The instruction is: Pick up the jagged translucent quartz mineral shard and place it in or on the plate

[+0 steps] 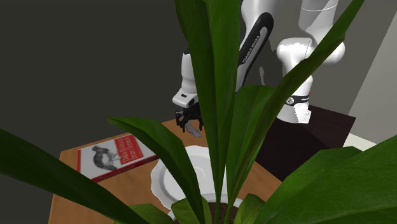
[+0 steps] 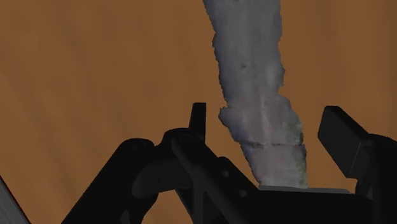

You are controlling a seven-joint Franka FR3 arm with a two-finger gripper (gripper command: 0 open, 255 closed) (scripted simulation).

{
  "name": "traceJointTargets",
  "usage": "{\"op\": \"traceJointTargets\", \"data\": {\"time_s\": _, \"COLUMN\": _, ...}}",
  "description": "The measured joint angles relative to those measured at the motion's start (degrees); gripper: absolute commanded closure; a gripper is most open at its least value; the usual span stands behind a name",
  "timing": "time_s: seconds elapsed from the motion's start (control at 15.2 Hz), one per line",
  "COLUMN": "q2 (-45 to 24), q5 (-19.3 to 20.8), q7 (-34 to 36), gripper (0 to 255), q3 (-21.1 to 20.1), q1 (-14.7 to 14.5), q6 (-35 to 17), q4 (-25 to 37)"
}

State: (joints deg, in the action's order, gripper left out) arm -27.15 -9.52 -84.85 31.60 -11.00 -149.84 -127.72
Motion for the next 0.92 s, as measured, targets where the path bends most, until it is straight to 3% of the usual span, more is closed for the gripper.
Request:
{"op": "traceJointTargets", "data": {"time_s": 0.59, "q2": 0.14, "q5": 0.01, "q7": 0.0, "gripper": 255, "q3": 0.03, "q1": -0.03, "q6": 0.04, "q4": -0.08}}
{"op": "traceJointTargets", "data": {"time_s": 0.92, "q2": 2.66, "q5": 1.89, "q7": 0.96, "gripper": 255, "q3": 1.79, "q1": -1.42, "q6": 2.1, "q4": -0.37}}
